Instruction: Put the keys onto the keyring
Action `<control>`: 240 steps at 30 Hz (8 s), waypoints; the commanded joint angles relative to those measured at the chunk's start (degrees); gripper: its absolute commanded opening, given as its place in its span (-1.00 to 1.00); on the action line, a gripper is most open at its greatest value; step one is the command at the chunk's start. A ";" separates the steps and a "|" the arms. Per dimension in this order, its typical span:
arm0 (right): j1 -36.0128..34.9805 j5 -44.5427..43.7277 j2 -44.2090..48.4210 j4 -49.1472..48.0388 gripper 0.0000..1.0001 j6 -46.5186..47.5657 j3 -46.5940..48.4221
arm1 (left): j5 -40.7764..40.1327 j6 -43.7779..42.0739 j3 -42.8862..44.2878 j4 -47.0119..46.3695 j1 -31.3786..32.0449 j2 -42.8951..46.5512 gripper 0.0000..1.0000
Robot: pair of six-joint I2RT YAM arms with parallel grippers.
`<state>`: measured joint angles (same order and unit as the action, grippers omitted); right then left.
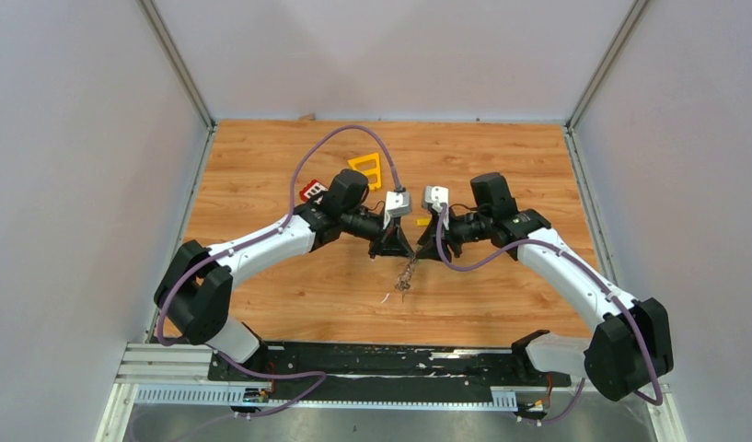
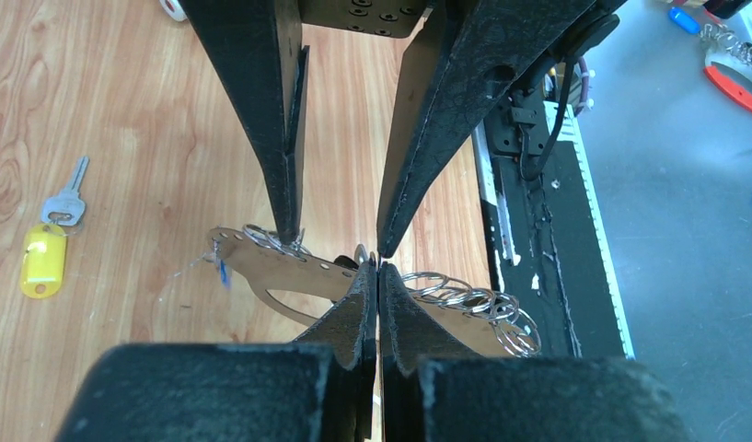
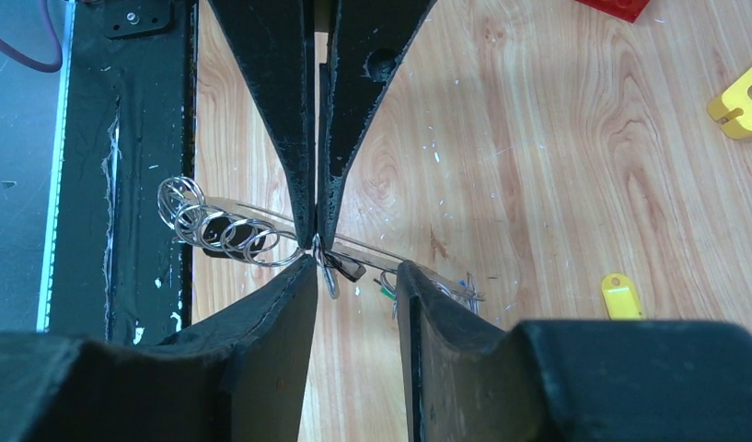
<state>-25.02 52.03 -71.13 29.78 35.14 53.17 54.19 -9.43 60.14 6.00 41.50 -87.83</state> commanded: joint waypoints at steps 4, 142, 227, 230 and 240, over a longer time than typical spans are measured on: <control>-0.36 2.85 -0.72 0.46 -0.27 1.60 1.53 | 2.41 3.45 -0.52 -7.74 -0.79 2.94 -1.00; -2.97 -7.03 9.37 6.87 -0.56 2.94 5.52 | 7.38 18.63 -13.86 -57.98 -1.96 3.83 -1.00; -8.08 -22.03 3.16 20.69 -1.00 3.61 16.74 | 3.59 -4.77 -12.69 -37.02 -0.37 4.03 -0.18; -8.33 -22.06 2.77 20.54 -1.00 3.30 16.97 | 3.61 -3.05 -12.59 -39.14 0.39 3.36 -0.20; -8.38 -20.80 3.16 18.98 -1.00 2.32 16.18 | 3.13 -0.31 -13.11 -42.82 0.69 2.24 -0.41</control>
<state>-32.97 30.39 -68.62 50.70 38.72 67.35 56.88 -10.50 47.31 -34.15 42.02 -85.06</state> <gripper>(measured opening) 0.011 0.310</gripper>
